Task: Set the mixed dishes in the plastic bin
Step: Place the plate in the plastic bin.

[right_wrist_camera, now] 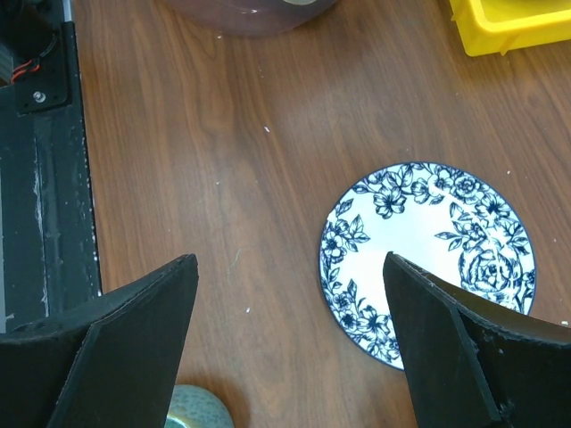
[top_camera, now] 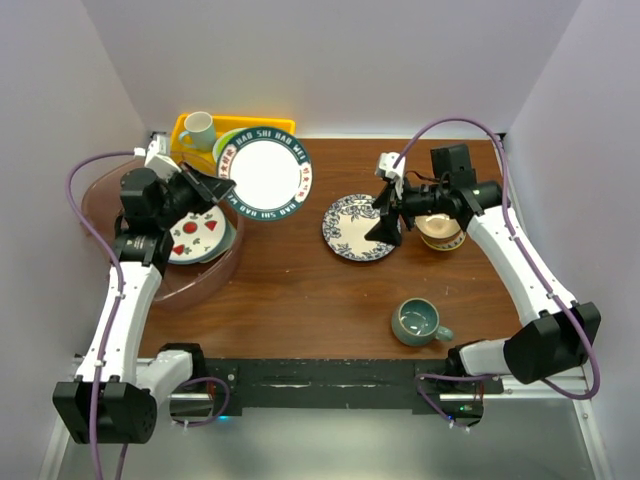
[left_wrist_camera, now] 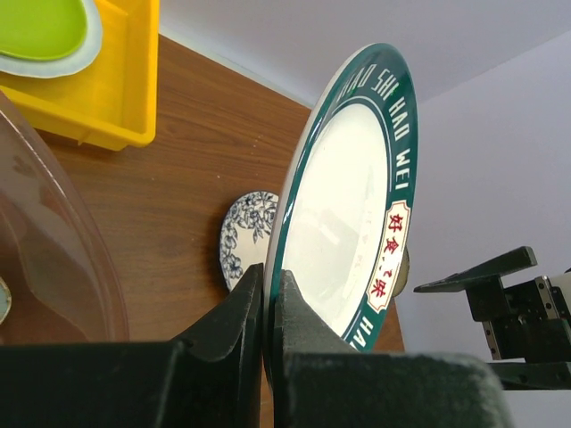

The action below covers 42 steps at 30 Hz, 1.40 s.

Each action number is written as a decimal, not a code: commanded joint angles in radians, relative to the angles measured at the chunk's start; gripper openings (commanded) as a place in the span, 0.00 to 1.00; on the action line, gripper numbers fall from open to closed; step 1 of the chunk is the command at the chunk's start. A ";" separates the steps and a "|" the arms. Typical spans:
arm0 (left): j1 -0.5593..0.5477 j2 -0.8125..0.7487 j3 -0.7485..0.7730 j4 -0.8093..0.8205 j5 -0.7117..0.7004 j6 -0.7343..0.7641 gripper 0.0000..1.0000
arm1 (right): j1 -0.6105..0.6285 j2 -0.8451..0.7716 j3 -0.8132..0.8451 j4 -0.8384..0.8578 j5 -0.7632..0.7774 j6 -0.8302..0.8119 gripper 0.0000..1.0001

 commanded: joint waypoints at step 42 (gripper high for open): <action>0.437 0.033 -0.141 0.250 0.139 -0.155 0.00 | -0.014 -0.018 -0.048 0.050 -0.017 0.029 0.90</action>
